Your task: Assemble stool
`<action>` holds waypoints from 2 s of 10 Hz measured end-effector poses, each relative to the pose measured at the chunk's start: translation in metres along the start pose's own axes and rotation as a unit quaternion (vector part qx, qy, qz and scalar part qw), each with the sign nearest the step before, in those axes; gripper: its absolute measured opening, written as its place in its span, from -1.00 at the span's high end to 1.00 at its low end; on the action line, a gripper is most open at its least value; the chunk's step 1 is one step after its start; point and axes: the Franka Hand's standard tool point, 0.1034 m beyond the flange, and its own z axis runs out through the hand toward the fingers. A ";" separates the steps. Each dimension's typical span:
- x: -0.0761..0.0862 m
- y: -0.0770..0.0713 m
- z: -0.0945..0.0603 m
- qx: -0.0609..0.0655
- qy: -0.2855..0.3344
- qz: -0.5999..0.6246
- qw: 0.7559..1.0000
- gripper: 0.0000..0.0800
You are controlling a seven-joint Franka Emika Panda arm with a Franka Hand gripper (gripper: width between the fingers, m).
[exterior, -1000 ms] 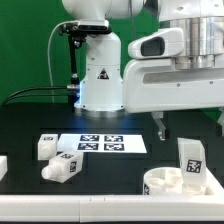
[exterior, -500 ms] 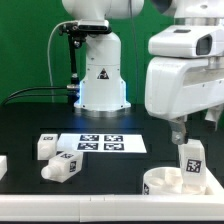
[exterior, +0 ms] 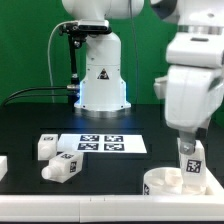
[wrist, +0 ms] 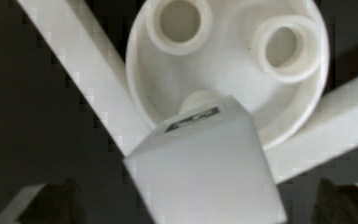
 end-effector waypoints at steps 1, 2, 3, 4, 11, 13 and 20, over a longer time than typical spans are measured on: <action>0.003 -0.001 0.008 -0.008 0.003 -0.020 1.000 -0.62; 0.002 -0.002 0.013 -0.013 0.007 -0.015 1.000 -0.62; 0.001 -0.001 0.012 -0.012 0.006 0.001 1.000 -0.62; 0.001 -0.001 0.012 -0.012 0.006 0.004 1.000 -0.39; -0.005 0.008 0.014 0.008 0.054 0.450 0.891 0.16; -0.005 0.008 0.014 0.011 0.053 0.498 0.866 0.16; -0.008 0.003 0.016 0.040 0.102 0.836 0.538 0.16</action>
Offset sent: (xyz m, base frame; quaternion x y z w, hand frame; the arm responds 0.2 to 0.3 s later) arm 0.0000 0.0000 0.0000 0.0000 0.0000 0.0000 1.0000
